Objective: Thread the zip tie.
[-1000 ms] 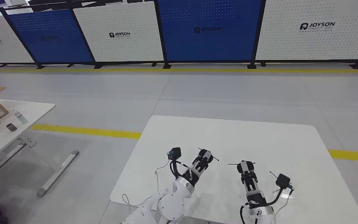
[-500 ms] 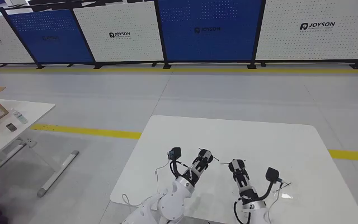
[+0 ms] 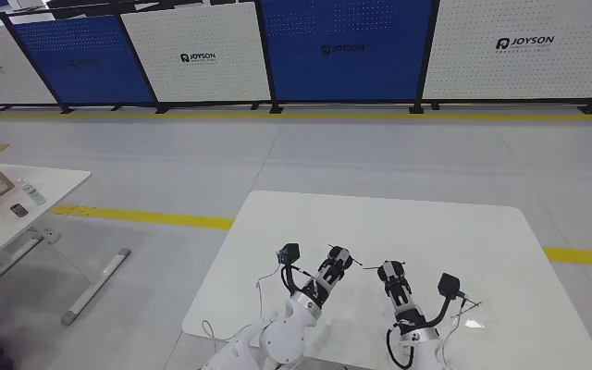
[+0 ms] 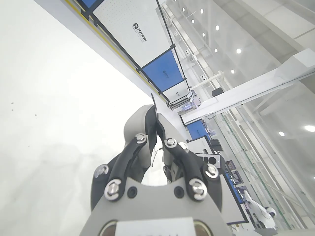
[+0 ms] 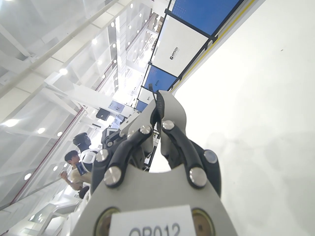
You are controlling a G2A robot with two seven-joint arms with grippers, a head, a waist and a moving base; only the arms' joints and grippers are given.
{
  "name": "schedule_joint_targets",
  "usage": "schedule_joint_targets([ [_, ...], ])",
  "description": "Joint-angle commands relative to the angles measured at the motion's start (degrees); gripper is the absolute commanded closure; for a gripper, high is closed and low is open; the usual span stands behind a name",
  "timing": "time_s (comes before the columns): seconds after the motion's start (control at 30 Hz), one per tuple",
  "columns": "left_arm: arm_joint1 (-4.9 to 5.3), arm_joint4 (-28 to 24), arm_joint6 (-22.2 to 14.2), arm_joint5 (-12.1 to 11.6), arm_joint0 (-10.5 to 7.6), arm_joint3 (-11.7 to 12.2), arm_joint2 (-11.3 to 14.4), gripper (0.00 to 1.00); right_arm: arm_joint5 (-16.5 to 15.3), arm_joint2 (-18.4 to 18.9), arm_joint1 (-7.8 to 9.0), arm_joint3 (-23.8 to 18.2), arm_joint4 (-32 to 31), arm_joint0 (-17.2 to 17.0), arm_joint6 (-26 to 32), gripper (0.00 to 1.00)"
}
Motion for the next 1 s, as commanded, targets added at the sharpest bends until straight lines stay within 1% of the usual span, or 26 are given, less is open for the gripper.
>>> schedule_joint_targets([
  [0.0, 0.00, 0.0, 0.0, 0.0, 0.00, 0.0, 0.0, 1.00, 0.3, -0.2, -0.39, 0.4, -0.3, 0.3, -0.8, 1.00],
  [0.1, 0.00, 0.0, 0.0, 0.0, 0.00, 0.0, 0.0, 1.00, 0.4, -0.1, -0.73, 0.8, 0.2, 0.5, -1.0, 1.00],
  [0.37, 0.00, 0.0, 0.0, 0.0, 0.00, 0.0, 0.0, 1.00, 0.4, -0.1, -0.73, 0.8, 0.2, 0.5, -1.0, 1.00],
  [0.53, -0.44, -1.0, 1.8, 1.7, 0.05, 0.0, -0.9, 1.00, 0.4, -0.1, -0.73, 0.8, 0.2, 0.5, -1.0, 1.00],
  [0.6, -0.52, -0.9, 1.6, 2.0, 0.08, 0.1, -1.0, 1.00, 0.4, -0.1, -0.73, 0.8, 0.2, 0.5, -1.0, 1.00],
  [0.67, -0.53, -0.9, 0.0, 1.9, 0.36, 0.0, -1.0, 1.00, 0.4, -0.1, -0.73, 0.8, 0.2, 0.5, -1.0, 1.00],
  [0.8, -0.53, -0.9, 0.0, 1.9, 0.36, 0.0, -1.0, 1.00, 0.4, -0.1, -0.73, 0.8, 0.2, 0.5, -1.0, 1.00],
  [0.97, -0.53, -0.9, 0.0, 1.9, 0.36, 0.0, -1.0, 1.00, 2.3, -0.2, -1.40, 0.9, -0.9, 0.9, -1.2, 1.00],
])
